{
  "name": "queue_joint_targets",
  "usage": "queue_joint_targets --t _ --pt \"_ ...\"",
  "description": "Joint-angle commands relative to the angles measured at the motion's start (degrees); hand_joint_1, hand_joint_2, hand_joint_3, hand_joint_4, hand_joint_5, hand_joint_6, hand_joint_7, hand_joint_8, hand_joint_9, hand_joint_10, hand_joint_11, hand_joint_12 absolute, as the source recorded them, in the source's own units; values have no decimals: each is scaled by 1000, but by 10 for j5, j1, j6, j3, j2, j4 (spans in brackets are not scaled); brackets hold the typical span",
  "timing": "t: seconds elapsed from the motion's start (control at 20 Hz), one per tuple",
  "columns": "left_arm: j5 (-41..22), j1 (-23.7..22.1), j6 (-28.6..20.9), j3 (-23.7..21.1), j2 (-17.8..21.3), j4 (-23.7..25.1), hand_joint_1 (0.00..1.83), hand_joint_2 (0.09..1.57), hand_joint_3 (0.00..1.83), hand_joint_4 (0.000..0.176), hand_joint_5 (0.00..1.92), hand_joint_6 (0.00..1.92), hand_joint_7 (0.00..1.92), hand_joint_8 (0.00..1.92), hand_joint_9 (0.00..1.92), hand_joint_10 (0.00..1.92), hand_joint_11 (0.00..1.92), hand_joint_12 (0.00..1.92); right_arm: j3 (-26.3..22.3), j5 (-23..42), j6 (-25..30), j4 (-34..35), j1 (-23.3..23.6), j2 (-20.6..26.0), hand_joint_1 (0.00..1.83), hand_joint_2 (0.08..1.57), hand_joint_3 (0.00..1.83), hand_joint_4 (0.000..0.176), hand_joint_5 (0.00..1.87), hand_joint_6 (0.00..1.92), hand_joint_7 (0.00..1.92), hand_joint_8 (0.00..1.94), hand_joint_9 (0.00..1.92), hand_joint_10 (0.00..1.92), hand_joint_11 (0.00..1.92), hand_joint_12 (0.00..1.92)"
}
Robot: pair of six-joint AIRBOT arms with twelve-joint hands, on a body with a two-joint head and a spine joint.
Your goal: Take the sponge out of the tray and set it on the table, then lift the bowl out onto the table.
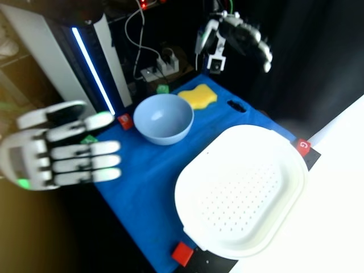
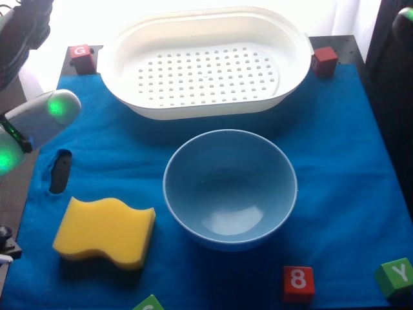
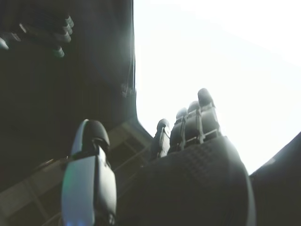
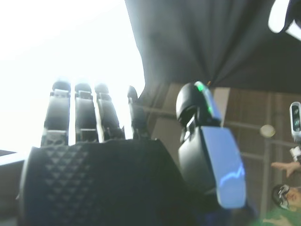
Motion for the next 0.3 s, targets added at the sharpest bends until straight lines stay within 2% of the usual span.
queue_joint_targets --t 0.0,0.05,0.1,0.15,0.2,0.25 --pt "-72 -7 -6 3 -2 1 91 1147 0 176 13 1 0 0 13 4 37 18 0 80 5 21 7 5 276 1299 0 176 0 0 0 0 0 0 0 0" --pt "-73 -17 -11 11 0 4 125 1139 0 176 38 9 0 0 2 0 18 9 3 80 4 21 7 5 412 1253 0 176 0 0 0 0 0 0 0 0" --pt "-73 -36 -11 21 1 14 152 1107 0 135 22 2 0 0 39 13 36 17 6 80 4 21 9 12 367 1199 0 176 45 5 0 0 0 0 0 0" --pt "-73 -75 -8 33 1 36 217 1048 0 94 28 1 40 3 69 9 55 26 6 80 3 19 13 16 344 1186 0 176 13 0 7 2 0 0 0 0" --pt "-73 -108 -6 42 1 59 237 1030 0 65 101 8 81 4 79 4 113 51 6 81 0 10 26 20 334 1166 0 176 2 0 31 11 19 7 0 0" --pt "-73 -135 -6 48 1 74 165 1062 12 27 51 3 73 0 78 2 150 69 5 81 -7 -10 55 23 251 1183 0 142 0 0 39 11 18 5 0 0"
